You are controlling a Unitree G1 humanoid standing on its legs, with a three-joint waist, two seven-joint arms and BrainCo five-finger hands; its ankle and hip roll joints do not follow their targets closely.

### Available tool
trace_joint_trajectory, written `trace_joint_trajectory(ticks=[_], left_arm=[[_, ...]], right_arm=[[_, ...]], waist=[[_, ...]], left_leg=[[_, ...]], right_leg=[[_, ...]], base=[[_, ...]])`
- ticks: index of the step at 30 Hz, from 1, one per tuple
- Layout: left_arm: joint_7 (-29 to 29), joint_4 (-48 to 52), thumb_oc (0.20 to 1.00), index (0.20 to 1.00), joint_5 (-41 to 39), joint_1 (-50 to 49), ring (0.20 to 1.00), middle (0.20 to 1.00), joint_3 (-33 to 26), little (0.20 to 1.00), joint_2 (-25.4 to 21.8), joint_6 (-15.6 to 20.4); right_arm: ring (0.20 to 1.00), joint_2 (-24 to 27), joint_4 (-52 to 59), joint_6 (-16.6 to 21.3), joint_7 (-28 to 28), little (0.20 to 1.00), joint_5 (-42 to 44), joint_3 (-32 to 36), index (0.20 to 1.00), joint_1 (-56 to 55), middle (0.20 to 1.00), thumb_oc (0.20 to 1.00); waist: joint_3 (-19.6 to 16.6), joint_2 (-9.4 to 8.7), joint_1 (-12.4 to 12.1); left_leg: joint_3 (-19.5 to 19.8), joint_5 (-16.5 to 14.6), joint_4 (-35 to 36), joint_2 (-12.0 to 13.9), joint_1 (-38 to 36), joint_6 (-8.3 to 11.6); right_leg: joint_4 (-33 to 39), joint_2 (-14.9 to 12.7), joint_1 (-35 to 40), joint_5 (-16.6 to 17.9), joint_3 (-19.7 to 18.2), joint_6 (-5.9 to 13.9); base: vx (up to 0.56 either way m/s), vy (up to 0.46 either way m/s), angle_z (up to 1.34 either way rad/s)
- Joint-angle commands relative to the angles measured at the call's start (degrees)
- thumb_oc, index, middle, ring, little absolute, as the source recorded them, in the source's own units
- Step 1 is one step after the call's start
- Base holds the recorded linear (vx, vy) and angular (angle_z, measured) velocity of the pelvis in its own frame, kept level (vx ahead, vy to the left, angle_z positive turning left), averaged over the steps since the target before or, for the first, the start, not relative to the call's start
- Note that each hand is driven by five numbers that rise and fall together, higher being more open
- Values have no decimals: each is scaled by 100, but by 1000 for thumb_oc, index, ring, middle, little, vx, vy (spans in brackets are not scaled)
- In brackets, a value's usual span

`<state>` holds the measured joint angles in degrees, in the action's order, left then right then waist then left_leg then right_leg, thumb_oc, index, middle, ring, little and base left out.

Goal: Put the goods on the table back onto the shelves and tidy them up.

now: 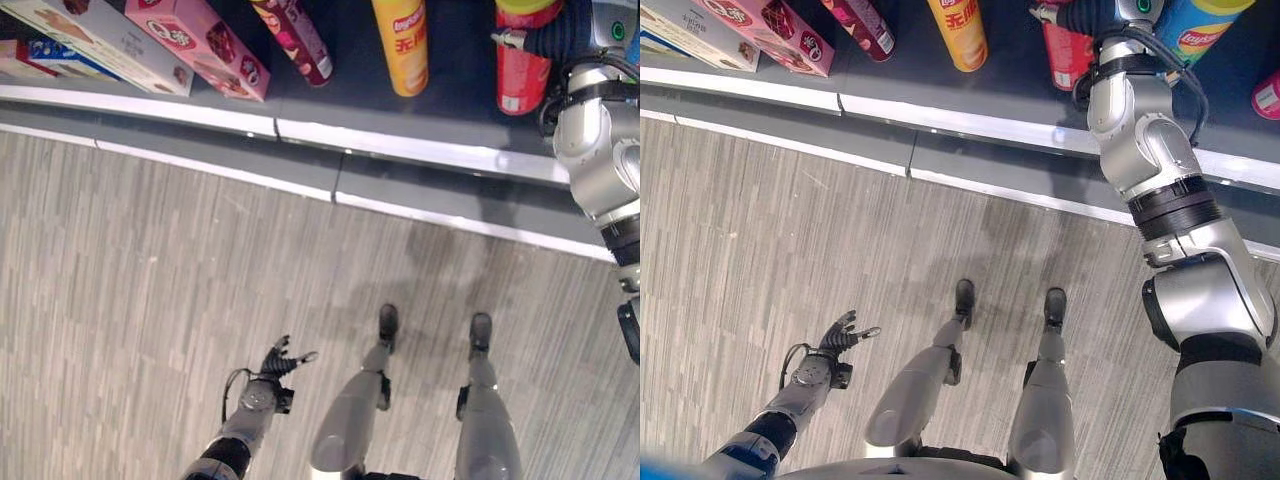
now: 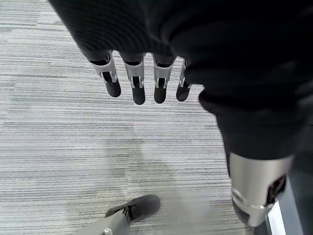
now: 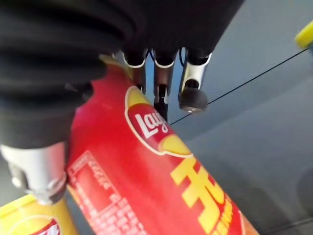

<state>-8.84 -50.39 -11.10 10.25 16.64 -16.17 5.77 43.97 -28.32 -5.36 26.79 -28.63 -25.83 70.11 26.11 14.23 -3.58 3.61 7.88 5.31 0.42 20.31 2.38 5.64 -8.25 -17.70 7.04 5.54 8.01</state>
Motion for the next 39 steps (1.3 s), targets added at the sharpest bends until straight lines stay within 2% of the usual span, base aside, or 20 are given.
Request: trace_joint_trajectory(ticks=[1,20,24,39], left_arm=[[-176,-222,1000,1000,-287,193,1000,1000,311,1000,-324,83],[-245,-216,1000,1000,-401,202,1000,1000,365,1000,-242,90],[-277,-290,1000,1000,-455,276,1000,1000,348,1000,-226,68],[-232,-351,1000,1000,-484,266,1000,1000,394,1000,-175,75]], right_arm=[[200,75,20,98,347,200,197,-361,200,872,200,200],[200,-162,-515,38,749,200,728,-15,200,718,200,200],[200,-387,-464,68,709,200,792,-37,200,714,200,200],[200,-236,-652,4,756,200,638,-217,200,973,200,200]], waist=[[-186,-265,-48],[-158,-191,-131],[-161,-160,-167],[-163,-31,-248]], left_leg=[[-26,-336,-31,-17,73,441],[77,-314,-31,-68,150,418],[96,-291,-31,-94,174,420],[123,-243,-31,-164,274,439]], right_leg=[[-357,-335,-182,-712,-768,270],[-365,-306,-254,-733,-830,274],[-368,-335,-269,-718,-815,293],[-485,-417,-354,-753,-823,319]], base=[[0,0,0],[0,6,-1],[7,53,0],[2,16,1]])
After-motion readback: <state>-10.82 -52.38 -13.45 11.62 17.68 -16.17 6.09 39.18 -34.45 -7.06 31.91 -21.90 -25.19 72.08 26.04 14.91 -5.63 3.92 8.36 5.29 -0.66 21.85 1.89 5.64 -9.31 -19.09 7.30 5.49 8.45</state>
